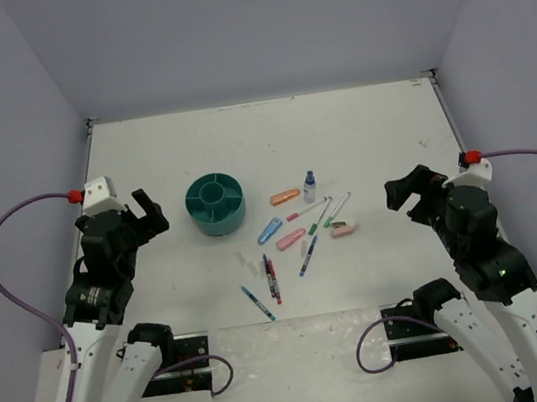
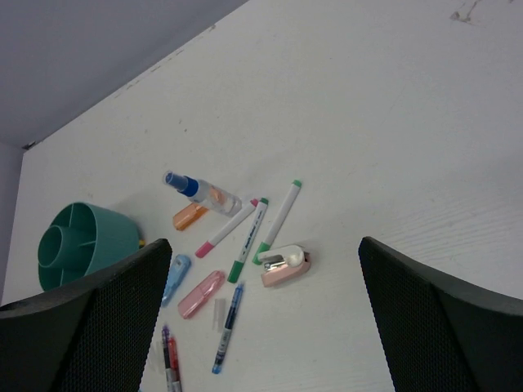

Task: Sort the stationery into containers
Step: Move the pen to the center of the board.

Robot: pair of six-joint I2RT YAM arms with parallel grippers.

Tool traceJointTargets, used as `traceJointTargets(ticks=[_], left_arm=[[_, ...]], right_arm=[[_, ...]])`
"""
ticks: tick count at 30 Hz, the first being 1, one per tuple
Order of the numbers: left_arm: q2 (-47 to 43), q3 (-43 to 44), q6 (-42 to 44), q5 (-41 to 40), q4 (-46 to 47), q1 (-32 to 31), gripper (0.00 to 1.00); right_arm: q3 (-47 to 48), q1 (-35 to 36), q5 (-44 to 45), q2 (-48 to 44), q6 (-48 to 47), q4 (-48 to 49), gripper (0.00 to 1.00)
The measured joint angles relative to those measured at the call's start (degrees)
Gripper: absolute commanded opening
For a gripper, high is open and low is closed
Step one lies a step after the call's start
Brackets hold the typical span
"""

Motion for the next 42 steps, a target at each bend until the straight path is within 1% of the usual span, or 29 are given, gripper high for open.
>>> traceJointTargets(ticks=[4, 9, 12, 14, 16, 20, 22, 23, 25, 26, 27, 28, 31, 34, 37, 39, 42], left_arm=[[0.1, 0.0, 0.0, 0.0, 0.0, -0.1, 1.00], [0.3, 0.0, 0.0, 1.3, 0.0, -0.2, 1.00], [0.6, 0.0, 0.0, 2.2, 0.0, -0.2, 1.00], [0.6, 0.0, 0.1, 3.0, 0.1, -0.2, 1.00], [0.6, -0.1, 0.1, 3.8, 0.2, -0.4, 1.00], [0.2, -0.2, 0.1, 4.5, 0.2, -0.4, 1.00], [0.1, -0.3, 0.1, 4.7, 0.2, -0.4, 1.00], [0.0, -0.4, 0.1, 4.9, 0.3, -0.4, 1.00], [0.2, -0.4, 0.1, 5.3, 0.4, -0.4, 1.00], [0.3, -0.5, 0.1, 5.6, 0.5, -0.5, 1.00], [0.4, -0.6, 0.1, 5.8, 0.6, -0.5, 1.00], [0.6, -0.6, 0.1, 6.0, 0.6, -0.5, 1.00], [0.9, -0.7, 0.1, 6.6, 0.8, -0.8, 1.00], [0.9, -0.7, 0.1, 7.1, 1.0, -0.9, 1.00], [0.6, -0.7, 0.1, 7.4, 1.1, -1.0, 1.00], [0.4, -0.8, 0.1, 7.6, 1.1, -1.1, 1.00], [0.2, -0.8, 0.1, 7.6, 1.3, -1.3, 1.00]], right_arm=[[0.0, 0.0, 0.4, 1.0, 1.3, -0.1, 0.99], [1.4, 0.0, 1.5, 3.1, 7.5, -1.5, 0.99], [2.5, 0.1, -0.6, 6.2, 9.8, -1.1, 0.99], [2.5, 1.0, -3.2, 10.4, 11.2, 0.6, 0.99], [2.5, 4.3, -3.4, 16.1, 13.2, 1.8, 0.99], [2.6, 16.7, 0.4, 29.3, 22.0, 1.5, 0.98], [2.8, 20.7, 2.3, 35.1, 27.3, -0.2, 0.91], [3.1, 22.3, 3.6, 37.9, 30.0, -1.1, 0.85], [4.6, 26.2, 6.3, 43.8, 35.2, -3.4, 0.64], [6.1, 28.5, 7.3, 47.0, 37.4, -4.9, 0.56], [7.8, 30.5, 8.1, 49.9, 39.7, -6.4, 0.50], [9.5, 32.0, 8.7, 52.4, 41.9, -7.5, 0.48], [15.1, 34.8, 10.2, 58.7, 46.6, -12.8, 0.49], [19.4, 36.7, 11.0, 63.6, 49.2, -14.1, 0.46], [19.7, 39.3, 10.9, 65.4, 50.6, -14.0, 0.43], [19.7, 40.9, 10.5, 65.9, 51.1, -13.9, 0.37], [19.7, 42.1, 10.0, 66.6, 51.8, -13.5, 0.35]])
